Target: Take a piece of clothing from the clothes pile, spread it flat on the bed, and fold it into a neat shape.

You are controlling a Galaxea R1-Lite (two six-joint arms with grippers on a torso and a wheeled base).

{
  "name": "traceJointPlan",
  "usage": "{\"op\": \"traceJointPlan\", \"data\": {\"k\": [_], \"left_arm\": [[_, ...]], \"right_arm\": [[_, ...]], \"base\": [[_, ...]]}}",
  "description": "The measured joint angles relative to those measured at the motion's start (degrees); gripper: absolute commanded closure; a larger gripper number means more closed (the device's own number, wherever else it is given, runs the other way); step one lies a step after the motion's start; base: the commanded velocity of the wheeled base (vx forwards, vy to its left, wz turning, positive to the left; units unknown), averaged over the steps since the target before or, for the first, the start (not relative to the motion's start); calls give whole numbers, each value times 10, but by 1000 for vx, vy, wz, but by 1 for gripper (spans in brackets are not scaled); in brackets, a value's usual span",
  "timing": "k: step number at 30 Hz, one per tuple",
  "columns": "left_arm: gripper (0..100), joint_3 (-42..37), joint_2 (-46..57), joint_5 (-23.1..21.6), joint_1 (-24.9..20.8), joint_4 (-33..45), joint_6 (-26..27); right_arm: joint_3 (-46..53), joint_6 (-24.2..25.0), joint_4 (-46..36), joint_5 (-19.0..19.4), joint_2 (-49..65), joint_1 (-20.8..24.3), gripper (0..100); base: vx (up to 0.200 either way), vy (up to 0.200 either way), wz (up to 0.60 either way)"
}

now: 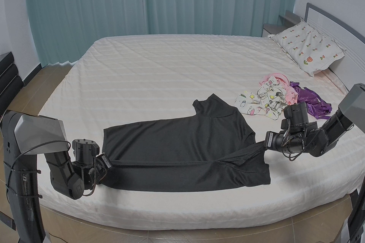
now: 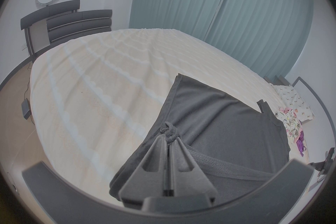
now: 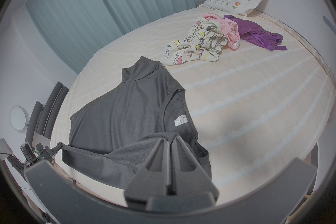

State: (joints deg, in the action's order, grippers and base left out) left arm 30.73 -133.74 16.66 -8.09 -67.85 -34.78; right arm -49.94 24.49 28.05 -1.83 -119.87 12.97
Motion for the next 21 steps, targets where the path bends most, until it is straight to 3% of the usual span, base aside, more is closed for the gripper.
{"op": "traceJointPlan", "data": {"k": [4, 5, 21], "left_arm": [[100, 16, -9, 0, 0, 3, 0], [0, 20, -12, 0, 1, 5, 0], [0, 53, -32, 0, 24, 19, -4]], "right_arm": [[-7, 8, 0, -1, -11, -1, 100], [-7, 13, 0, -2, -13, -1, 100], [-10, 34, 22, 2, -21, -1, 100]], "base": [[0, 0, 0], [0, 0, 0], [0, 0, 0]]}}
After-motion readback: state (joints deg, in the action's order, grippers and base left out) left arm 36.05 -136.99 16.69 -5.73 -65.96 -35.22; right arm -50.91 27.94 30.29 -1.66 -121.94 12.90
